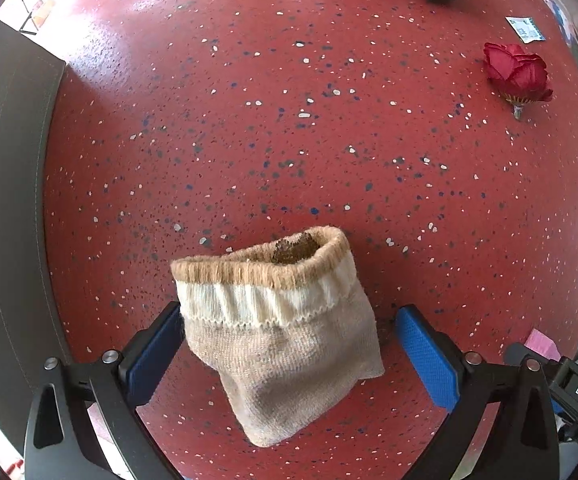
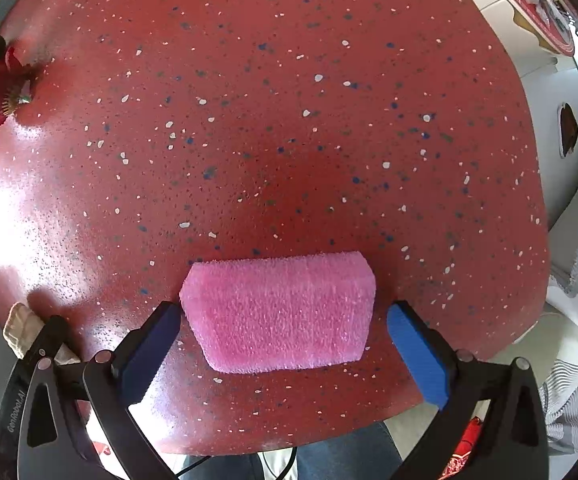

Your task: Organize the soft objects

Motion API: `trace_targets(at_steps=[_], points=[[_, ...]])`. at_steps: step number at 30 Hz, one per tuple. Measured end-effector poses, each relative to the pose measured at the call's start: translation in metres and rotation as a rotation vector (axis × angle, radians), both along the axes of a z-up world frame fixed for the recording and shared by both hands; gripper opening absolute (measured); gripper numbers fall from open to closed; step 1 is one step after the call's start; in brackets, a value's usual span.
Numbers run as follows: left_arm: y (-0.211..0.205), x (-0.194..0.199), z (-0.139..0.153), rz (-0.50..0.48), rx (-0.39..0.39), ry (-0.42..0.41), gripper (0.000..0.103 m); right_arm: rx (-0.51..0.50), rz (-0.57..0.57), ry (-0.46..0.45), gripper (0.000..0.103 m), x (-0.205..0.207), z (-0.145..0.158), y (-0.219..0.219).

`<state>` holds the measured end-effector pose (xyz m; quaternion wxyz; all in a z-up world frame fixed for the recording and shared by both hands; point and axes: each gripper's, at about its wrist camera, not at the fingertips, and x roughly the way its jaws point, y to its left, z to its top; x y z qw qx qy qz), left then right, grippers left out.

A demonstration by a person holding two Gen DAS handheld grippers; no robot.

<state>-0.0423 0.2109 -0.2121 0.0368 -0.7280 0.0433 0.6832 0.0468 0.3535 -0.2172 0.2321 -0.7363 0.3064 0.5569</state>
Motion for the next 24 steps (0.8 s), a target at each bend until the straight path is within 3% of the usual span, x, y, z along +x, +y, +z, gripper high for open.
trace_targets(at_steps=[11, 24], points=[[-0.004, 0.007, 0.001, -0.001, 0.001, 0.021, 0.103, 0.000, -0.003, 0.000, 0.103, -0.003, 0.004, 0.003], [-0.005, 0.009, 0.002, -0.006, -0.002, 0.000, 0.103, 0.071, -0.001, 0.067, 0.103, 0.008, 0.014, -0.007]])
